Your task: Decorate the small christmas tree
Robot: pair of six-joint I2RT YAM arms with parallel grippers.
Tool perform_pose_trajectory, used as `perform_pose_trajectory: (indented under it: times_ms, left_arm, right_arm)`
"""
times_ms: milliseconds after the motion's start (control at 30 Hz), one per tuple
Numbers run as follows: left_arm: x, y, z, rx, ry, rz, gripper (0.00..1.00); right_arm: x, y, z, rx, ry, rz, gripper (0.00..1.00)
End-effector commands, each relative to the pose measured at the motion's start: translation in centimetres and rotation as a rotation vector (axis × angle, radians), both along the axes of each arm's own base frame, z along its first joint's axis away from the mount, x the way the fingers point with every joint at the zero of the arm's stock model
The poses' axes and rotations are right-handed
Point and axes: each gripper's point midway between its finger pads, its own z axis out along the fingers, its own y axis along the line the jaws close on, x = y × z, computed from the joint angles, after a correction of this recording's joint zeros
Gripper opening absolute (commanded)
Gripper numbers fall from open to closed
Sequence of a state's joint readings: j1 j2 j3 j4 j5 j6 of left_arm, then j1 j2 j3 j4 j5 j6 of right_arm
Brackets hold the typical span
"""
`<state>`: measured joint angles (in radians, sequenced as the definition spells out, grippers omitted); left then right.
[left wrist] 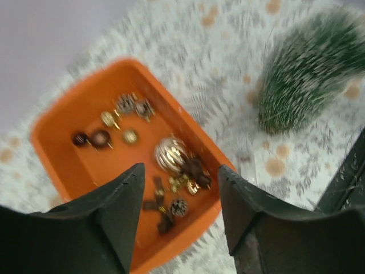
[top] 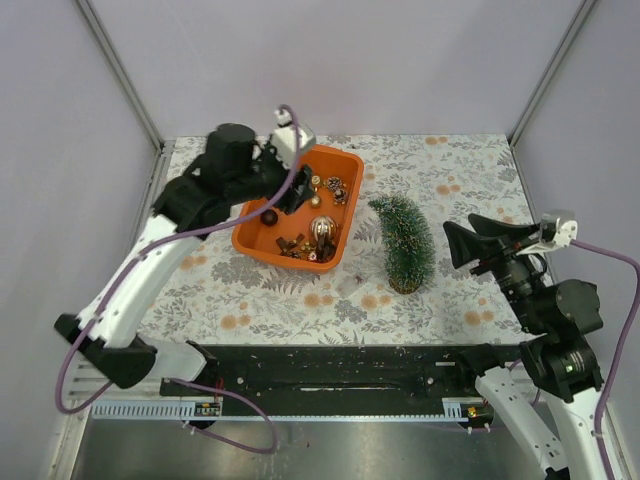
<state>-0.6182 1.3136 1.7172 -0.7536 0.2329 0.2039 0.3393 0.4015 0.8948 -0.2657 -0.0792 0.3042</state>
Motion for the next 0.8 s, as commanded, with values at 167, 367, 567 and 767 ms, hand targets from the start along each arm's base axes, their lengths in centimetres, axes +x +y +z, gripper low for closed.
perform_pose_trajectory:
  times_ms: [167, 367, 567, 767]
  left_arm:
    - [0.5, -3.1, -18.0, 0.255, 0.424, -0.178, 0.64]
    - [1.9, -2.6, -22.7, 0.335, 0.496, -0.146, 0.62]
    - [1.6, -2.2, -25.9, 0.351, 0.569, -0.141, 0.58]
    - [1.9, -1.0, -28.4, 0.396, 0.595, -0.074, 0.61]
  right_arm:
    - [-3.3, -2.1, 1.9, -0.002, -0.084, -0.049, 0.7]
    - [-4.3, -2.9, 1.3, -0.007, -0.073, -0.072, 0.7]
    - [-4.2, -3.0, 1.0, -0.008, -0.063, -0.079, 0.7]
    - [-4.1, -2.7, 1.0, -0.015, -0.059, -0.067, 0.7]
